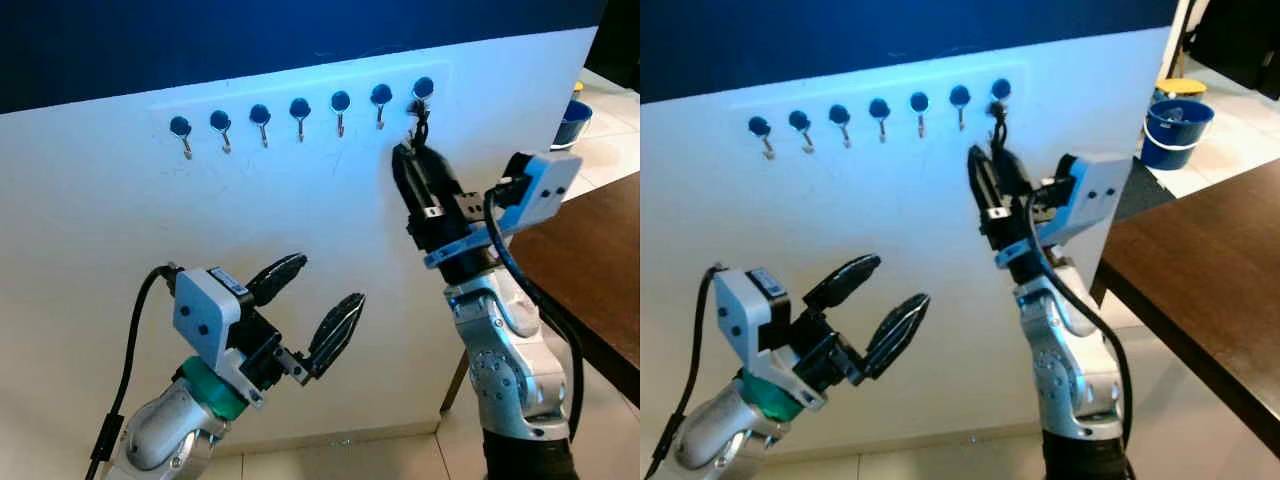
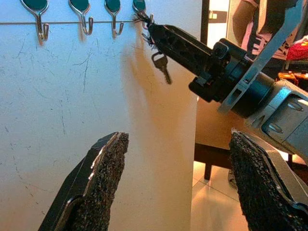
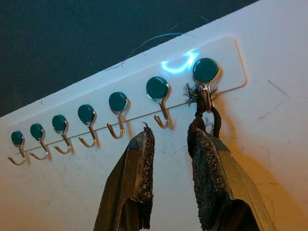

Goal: Hang keys on a hook

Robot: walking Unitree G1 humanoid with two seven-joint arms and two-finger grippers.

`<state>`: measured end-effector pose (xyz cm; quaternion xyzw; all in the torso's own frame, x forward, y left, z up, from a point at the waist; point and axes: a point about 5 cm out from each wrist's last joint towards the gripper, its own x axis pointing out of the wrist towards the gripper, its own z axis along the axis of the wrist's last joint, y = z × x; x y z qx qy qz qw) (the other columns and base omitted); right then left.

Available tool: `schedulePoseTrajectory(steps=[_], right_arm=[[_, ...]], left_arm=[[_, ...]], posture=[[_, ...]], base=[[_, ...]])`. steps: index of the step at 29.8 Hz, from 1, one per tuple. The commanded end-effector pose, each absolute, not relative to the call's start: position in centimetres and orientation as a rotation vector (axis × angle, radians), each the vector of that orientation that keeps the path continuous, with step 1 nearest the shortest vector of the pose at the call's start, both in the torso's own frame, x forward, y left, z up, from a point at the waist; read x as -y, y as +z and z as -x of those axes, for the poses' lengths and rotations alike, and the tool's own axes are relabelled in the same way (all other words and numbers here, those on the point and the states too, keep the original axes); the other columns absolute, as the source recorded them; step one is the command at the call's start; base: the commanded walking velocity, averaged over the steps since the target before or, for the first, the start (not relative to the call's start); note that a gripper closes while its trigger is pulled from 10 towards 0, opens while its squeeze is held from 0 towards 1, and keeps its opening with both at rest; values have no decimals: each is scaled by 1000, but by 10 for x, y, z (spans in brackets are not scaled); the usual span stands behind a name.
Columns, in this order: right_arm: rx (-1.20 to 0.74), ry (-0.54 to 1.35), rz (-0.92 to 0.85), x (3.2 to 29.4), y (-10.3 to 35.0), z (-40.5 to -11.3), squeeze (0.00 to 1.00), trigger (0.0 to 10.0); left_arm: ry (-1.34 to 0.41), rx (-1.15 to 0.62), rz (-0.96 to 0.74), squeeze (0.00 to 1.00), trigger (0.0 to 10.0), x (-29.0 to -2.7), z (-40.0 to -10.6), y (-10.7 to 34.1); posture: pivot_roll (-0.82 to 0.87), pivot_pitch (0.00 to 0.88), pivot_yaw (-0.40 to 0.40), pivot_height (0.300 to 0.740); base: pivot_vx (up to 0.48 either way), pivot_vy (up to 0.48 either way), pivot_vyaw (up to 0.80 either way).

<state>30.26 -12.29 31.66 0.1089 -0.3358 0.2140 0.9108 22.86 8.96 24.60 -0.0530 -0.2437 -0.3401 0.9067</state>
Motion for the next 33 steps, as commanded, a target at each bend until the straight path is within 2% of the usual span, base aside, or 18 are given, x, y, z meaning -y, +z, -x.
schedulePoseTrajectory(steps=[1,5,14,20,24,26,27,28,31,33], right_arm=[[669,440,-169,117,313,-301,0,10000],[484,430,-57,113,286,-313,0,10000],[473,405,-72,116,284,-313,0,10000],[546,398,-106,118,291,-307,0,10000],[523,447,-121,115,280,-301,0,10000],[475,467,-117,114,267,-298,0,10000],[402,457,-117,116,246,-293,0,10000],[336,411,-106,122,224,-285,0,10000],[290,356,-85,128,208,-276,0,10000],[230,227,-33,141,187,-264,0,10000]], left_arm=[[-672,502,117,0,10000,-95,-230,245],[-668,500,114,0,10000,-96,-231,245],[-664,498,115,0,10000,-97,-230,245],[-657,499,115,0,10000,-97,-231,245],[-631,491,117,0,10000,-101,-232,242],[-631,482,119,0,10000,-101,-230,239],[-625,463,118,0,10000,-102,-229,234],[-554,419,97,0,10000,-108,-230,223],[-449,364,56,0,10000,-117,-234,210],[-133,244,-57,0,10000,-149,-245,181]], posture=[[-153,116,248,740],[-149,113,245,740],[-150,116,245,740],[-150,116,245,740],[-155,118,244,740],[-155,117,241,740],[-154,114,237,740],[-165,99,234,740],[-170,94,237,740],[-185,83,239,740]], base=[[0,0,0],[0,0,0],[0,0,0],[0,0,0],[0,0,0],[0,0,0],[0,0,0],[0,0,0],[0,0,0],[0,0,0]])
